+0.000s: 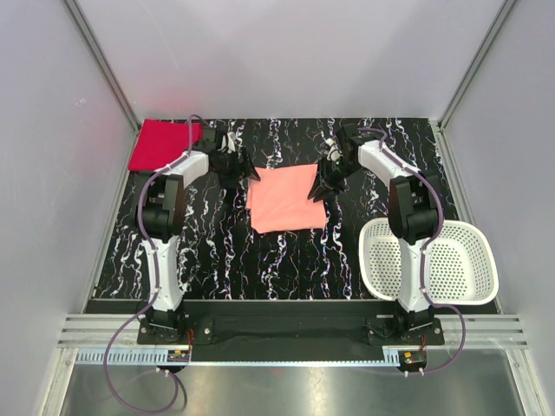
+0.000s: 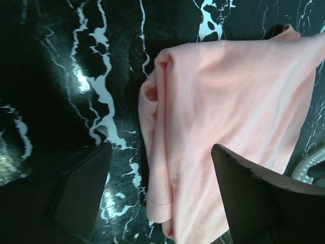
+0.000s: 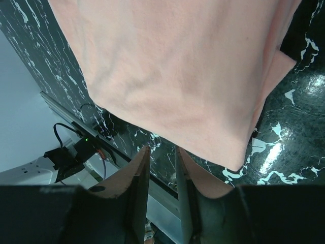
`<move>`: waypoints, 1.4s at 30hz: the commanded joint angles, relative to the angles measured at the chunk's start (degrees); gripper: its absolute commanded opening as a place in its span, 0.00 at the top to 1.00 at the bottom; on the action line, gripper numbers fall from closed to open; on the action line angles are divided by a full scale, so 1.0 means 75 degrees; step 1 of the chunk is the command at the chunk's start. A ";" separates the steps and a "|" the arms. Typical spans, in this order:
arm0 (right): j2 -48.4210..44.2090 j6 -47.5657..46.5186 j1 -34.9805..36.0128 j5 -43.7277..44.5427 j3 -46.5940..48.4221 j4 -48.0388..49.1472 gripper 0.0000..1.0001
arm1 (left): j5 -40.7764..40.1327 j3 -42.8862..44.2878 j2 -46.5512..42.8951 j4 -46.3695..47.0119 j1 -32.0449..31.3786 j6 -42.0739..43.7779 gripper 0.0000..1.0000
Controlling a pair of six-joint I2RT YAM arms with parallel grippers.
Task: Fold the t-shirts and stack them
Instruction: Neatly place the folded tshirt to the corner
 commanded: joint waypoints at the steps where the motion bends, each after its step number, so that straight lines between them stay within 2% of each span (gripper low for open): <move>1: -0.0617 -0.0076 0.0022 0.0008 -0.0109 0.0340 0.66 | -0.0797 -0.0154 0.0171 0.0014 -0.0423 -0.0657 0.15; 10: -0.0968 -0.0122 -0.0013 -0.0051 -0.0483 0.0492 0.67 | -0.2074 0.0103 0.0663 -0.0455 -0.1068 -0.1738 0.17; 14: -0.1272 -0.0087 -0.0013 -0.0098 -0.0881 0.0632 0.67 | -0.2521 0.0747 0.1002 -0.0900 -0.1209 -0.1808 0.29; 16: -0.1401 -0.0052 -0.0014 -0.0121 -0.1069 0.0715 0.67 | -0.2871 0.0959 0.1061 -0.1029 -0.1280 -0.1925 0.31; 20: -0.1764 -0.0099 -0.0025 -0.0133 -0.1269 0.0692 0.67 | -0.3108 0.1286 0.1213 -0.1264 -0.1303 -0.2031 0.49; 21: -0.1835 -0.0134 -0.0037 -0.0121 -0.1304 0.0645 0.67 | -0.3155 0.1357 0.1284 -0.1310 -0.1349 -0.2008 0.58; 22: -0.1917 -0.0146 -0.0049 -0.0098 -0.1327 0.0633 0.67 | -0.3248 0.1497 0.1319 -0.1357 -0.1373 -0.1961 0.62; 27: -0.2351 -0.0239 -0.0049 -0.0109 -0.1609 0.0528 0.67 | -0.3143 0.1382 0.1273 -0.1264 -0.1420 -0.1832 0.74; 28: -0.2374 -0.0251 -0.0049 -0.0098 -0.1644 0.0504 0.67 | -0.3109 0.1346 0.1238 -0.1194 -0.1420 -0.1727 0.84; 31: -0.2514 -0.0286 -0.0037 -0.0086 -0.1749 0.0480 0.67 | -0.3003 0.1299 0.1203 -0.1113 -0.1420 -0.1575 1.00; 36: -0.2714 -0.0321 -0.0049 -0.0051 -0.1925 0.0399 0.67 | -0.3107 0.1205 0.0898 -0.1006 -0.1432 -0.1165 1.00; 39: -0.2925 -0.0380 -0.0049 -0.0039 -0.2135 0.0340 0.67 | -0.3611 0.1298 0.0383 -0.1251 -0.1432 -0.0813 1.00; 42: -0.3229 -0.0380 -0.0049 -0.0063 -0.2475 0.0363 0.68 | -0.4627 0.1789 0.0113 -0.1813 -0.1432 -0.0182 1.00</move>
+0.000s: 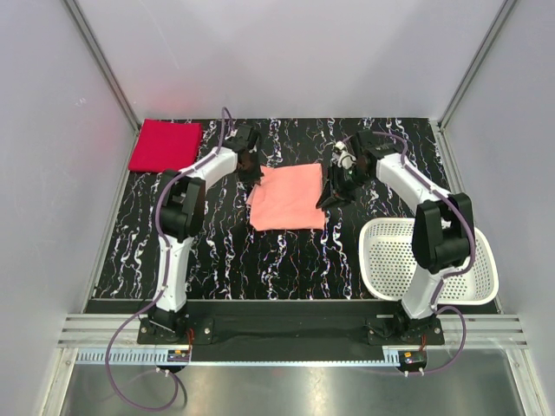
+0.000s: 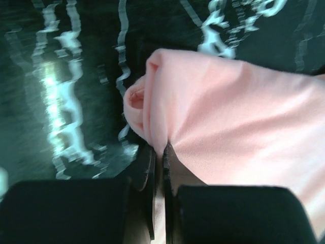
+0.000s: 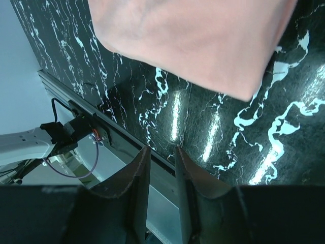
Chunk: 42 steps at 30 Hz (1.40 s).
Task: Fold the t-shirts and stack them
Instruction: Neatly place the folded tshirt to the corner
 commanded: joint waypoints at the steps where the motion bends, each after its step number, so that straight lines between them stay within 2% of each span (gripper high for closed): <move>1: -0.0802 -0.0159 -0.0028 -0.0080 -0.0333 -0.0062 0.68 | -0.1562 0.0534 -0.0602 -0.1099 0.0025 0.0989 1.00; 5: -0.1142 -0.0007 -0.0040 -0.0267 -0.0709 0.0067 0.67 | -0.2547 0.0876 -0.0777 -0.1677 0.0037 0.1516 1.00; 11: -0.1588 -0.0076 -0.0028 -0.0362 -0.1131 0.0055 0.68 | -0.3590 0.0490 -0.1386 -0.1209 0.0037 0.2430 1.00; 18: -0.1811 0.0005 -0.0017 -0.0514 -0.1577 0.0020 0.68 | -0.4293 0.1109 -0.1236 -0.0833 0.0259 0.3612 1.00; 28: -0.1191 0.0064 -0.0028 -0.0619 -0.0898 -0.0426 0.68 | -0.5384 0.3043 -0.0192 -0.0389 0.0868 0.5219 1.00; 37: -0.0441 0.0041 -0.0040 -0.0596 -0.0405 -0.0695 0.69 | -0.6110 0.3325 0.0031 0.0806 0.1232 0.6508 1.00; 40: -0.0230 0.0029 -0.0028 -0.0678 -0.0370 -0.0683 0.69 | -0.6064 0.3278 -0.0098 0.1380 0.1256 0.7152 1.00; 42: -0.0124 0.0076 -0.0028 -0.0736 -0.0335 -0.0625 0.69 | -0.6203 0.3627 0.0007 0.1382 0.1256 0.7561 1.00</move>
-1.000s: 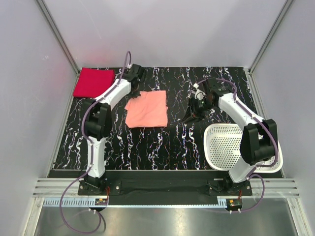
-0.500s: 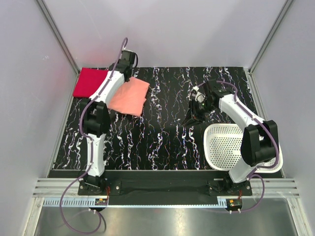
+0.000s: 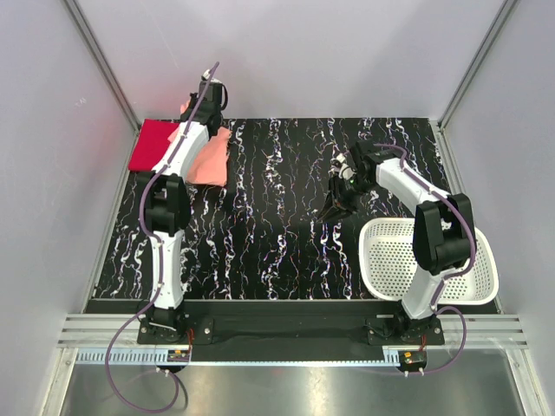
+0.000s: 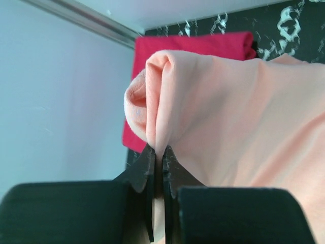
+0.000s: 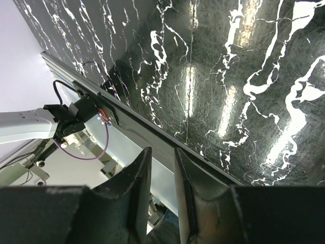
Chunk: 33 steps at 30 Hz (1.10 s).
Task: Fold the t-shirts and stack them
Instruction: Neatly place the folded tshirt to the corner
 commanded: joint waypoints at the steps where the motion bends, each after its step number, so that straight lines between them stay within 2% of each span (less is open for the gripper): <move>1: 0.0211 -0.0017 -0.0025 -0.0326 0.0367 -0.0074 0.69 | -0.0624 0.0751 -0.0144 0.1049 0.0000 0.1155 1.00; 9: 0.0610 -0.0017 -0.0025 -0.0396 0.0800 -0.0132 0.70 | -0.0754 -0.0561 -0.0905 0.1915 0.0152 0.1741 1.00; 24: 0.0692 0.0018 -0.0025 -0.0431 0.0883 -0.0097 0.71 | -0.0847 -0.1311 -0.1796 0.2432 0.0492 0.2117 1.00; 28: 0.0681 -0.0006 -0.0025 -0.0443 0.0836 -0.0097 0.71 | -0.0554 -0.1254 -0.1680 0.2479 0.0597 0.1942 1.00; 33: 0.0657 -0.0041 -0.0025 -0.0408 0.0754 -0.0132 0.71 | -0.0332 -0.0410 -0.0896 0.2151 0.0644 0.1602 1.00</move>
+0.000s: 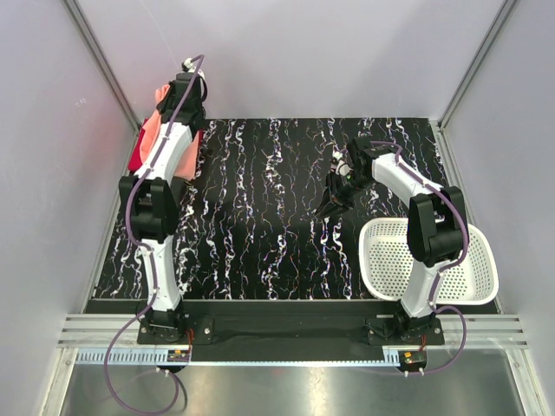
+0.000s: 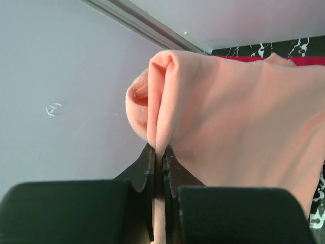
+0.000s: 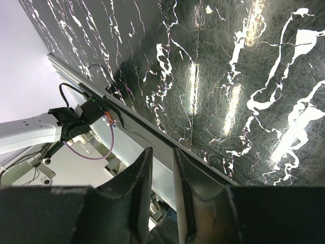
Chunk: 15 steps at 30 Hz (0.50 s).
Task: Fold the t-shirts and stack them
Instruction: Neatly place the folded tshirt to the corner
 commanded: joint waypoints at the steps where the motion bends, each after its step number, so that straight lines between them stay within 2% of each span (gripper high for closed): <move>1: 0.0013 -0.0055 -0.0025 -0.0218 0.0145 -0.0062 0.71 | 0.0094 0.0782 0.0312 0.0377 0.0076 -0.0211 1.00; 15: 0.0329 -0.0044 -0.0025 -0.0253 0.0180 -0.0168 0.71 | -0.0327 0.1264 0.1426 0.1173 0.0252 0.0281 1.00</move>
